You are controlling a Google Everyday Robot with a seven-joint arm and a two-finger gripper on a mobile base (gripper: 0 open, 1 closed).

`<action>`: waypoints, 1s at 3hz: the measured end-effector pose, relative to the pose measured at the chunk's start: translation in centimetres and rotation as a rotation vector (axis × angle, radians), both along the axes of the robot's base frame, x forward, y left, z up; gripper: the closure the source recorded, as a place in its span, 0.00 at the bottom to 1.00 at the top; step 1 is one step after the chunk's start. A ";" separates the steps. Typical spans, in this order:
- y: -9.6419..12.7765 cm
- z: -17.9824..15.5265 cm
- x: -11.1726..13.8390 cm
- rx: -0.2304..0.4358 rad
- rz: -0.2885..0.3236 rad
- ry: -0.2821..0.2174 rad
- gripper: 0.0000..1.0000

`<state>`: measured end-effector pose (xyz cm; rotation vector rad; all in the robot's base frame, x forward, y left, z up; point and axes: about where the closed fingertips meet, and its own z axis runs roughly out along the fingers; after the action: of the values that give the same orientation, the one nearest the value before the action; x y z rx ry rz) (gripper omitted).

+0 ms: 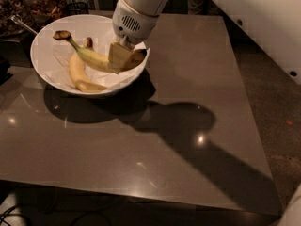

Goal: Pick banana from white bowl

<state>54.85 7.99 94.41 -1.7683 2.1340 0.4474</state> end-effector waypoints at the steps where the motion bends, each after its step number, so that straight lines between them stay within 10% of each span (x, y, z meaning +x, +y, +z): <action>1: -1.0 0.8 -1.7 0.074 0.020 -0.001 1.00; 3: -4.2 1.1 -5.2 0.167 -0.011 -0.005 1.00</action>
Offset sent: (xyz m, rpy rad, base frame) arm -0.0517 -0.0478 0.0123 0.1939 0.0038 -0.0046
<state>49.69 3.79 95.47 -1.6628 2.0379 0.5988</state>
